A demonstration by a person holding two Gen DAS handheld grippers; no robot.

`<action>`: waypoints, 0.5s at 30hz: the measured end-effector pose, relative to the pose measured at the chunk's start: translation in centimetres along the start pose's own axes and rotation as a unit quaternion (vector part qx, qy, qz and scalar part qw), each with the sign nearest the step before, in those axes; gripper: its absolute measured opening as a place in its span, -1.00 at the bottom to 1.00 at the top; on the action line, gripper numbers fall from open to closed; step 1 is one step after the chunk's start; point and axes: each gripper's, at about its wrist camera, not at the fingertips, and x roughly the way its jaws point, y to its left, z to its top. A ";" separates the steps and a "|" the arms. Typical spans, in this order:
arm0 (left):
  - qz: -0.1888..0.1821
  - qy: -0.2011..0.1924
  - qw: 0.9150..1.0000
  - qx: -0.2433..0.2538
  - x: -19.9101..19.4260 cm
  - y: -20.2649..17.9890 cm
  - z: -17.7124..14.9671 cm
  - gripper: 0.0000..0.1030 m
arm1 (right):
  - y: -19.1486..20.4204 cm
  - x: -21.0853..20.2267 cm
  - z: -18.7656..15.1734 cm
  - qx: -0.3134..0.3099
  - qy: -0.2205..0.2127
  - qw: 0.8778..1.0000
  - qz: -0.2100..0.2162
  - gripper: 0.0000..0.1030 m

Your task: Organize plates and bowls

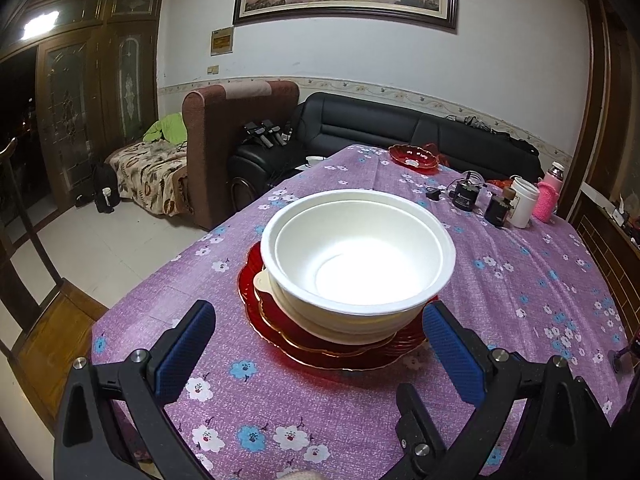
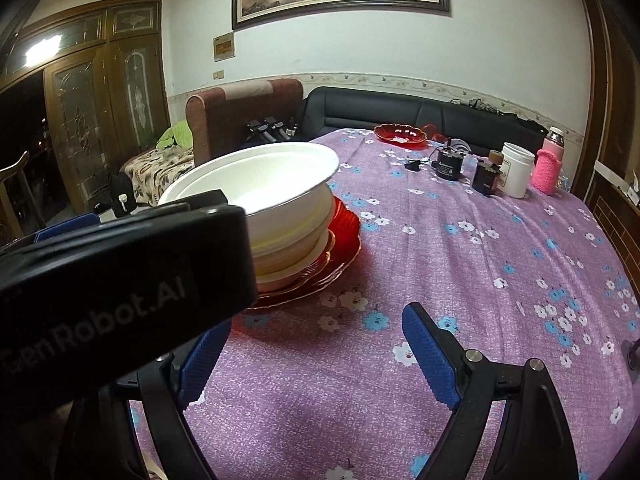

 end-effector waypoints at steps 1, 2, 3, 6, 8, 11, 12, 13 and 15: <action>0.000 0.000 1.000 -0.001 0.0 0.1 0.0 1.00 | 0.1 0.0 0.0 0.000 0.001 1.000 0.001 0.76; 0.001 0.000 1.000 -0.001 0.0 0.1 0.0 1.00 | 0.1 0.1 0.0 -0.001 0.001 1.000 0.001 0.76; 0.002 0.000 1.000 -0.002 0.0 0.2 -0.1 1.00 | 0.1 0.1 0.0 -0.001 0.002 1.000 0.001 0.76; 0.002 0.000 1.000 -0.002 0.0 0.3 -0.1 1.00 | 0.3 0.3 0.0 -0.001 0.004 1.000 0.002 0.76; 0.002 0.001 1.000 -0.002 0.0 0.3 -0.1 1.00 | 0.3 0.4 0.0 0.000 0.006 1.000 0.002 0.76; 0.005 0.002 1.000 -0.003 0.2 0.5 -0.1 1.00 | 0.3 0.5 -0.1 -0.002 0.008 1.000 0.002 0.76; 0.006 0.003 1.000 -0.002 0.2 0.5 -0.1 1.00 | 0.4 0.5 -0.1 -0.003 0.008 1.000 0.002 0.76; 0.007 0.003 1.000 -0.002 0.3 0.5 -0.1 1.00 | 0.4 0.5 -0.1 -0.004 0.008 1.000 0.002 0.76; 0.009 0.005 1.000 -0.002 0.3 0.6 -0.2 1.00 | 0.4 0.6 -0.2 -0.004 0.009 1.000 0.004 0.76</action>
